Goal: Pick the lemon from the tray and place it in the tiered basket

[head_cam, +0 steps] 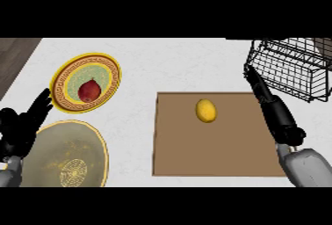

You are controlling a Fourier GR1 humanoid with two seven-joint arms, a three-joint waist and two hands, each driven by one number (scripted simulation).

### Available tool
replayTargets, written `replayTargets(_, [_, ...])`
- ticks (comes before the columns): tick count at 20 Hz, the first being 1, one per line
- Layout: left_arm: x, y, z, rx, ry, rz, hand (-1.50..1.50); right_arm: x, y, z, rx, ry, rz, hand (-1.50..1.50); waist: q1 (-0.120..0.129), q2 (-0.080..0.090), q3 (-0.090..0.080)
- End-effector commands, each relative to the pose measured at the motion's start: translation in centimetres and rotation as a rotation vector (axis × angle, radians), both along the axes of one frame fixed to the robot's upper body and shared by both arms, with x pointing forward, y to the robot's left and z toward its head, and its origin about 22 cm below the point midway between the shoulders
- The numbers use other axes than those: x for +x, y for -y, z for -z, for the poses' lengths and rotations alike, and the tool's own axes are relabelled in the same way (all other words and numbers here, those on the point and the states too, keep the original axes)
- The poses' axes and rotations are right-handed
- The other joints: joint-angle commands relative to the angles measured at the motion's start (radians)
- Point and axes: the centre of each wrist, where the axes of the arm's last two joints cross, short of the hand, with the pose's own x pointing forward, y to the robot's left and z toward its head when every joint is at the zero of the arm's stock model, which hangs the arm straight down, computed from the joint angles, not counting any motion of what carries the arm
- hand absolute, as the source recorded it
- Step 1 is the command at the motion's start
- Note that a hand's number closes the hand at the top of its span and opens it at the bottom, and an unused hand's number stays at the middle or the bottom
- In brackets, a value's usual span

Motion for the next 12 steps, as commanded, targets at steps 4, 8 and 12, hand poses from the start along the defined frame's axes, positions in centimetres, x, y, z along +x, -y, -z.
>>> replayTargets(4, [-2.6,2.2,3.3,-0.048,0.017,-0.064,0.0,2.0,0.9,-5.9,0.047,0.179,0.354,1.5,-0.023,0.012,-0.015])
replayTargets(8, [-3.5,4.1,4.7,-0.12,-0.017,-0.104,0.0,0.9,8.1,-2.3,0.096,0.045,0.936,-1.5,-0.11,0.01,-0.02])
replayTargets(12, [-5.1,6.7,6.0,-0.149,-0.006,-0.071,0.0,0.3,2.5,-1.1,0.343,0.136,1.101,-1.5,-0.066,0.012,-0.014])
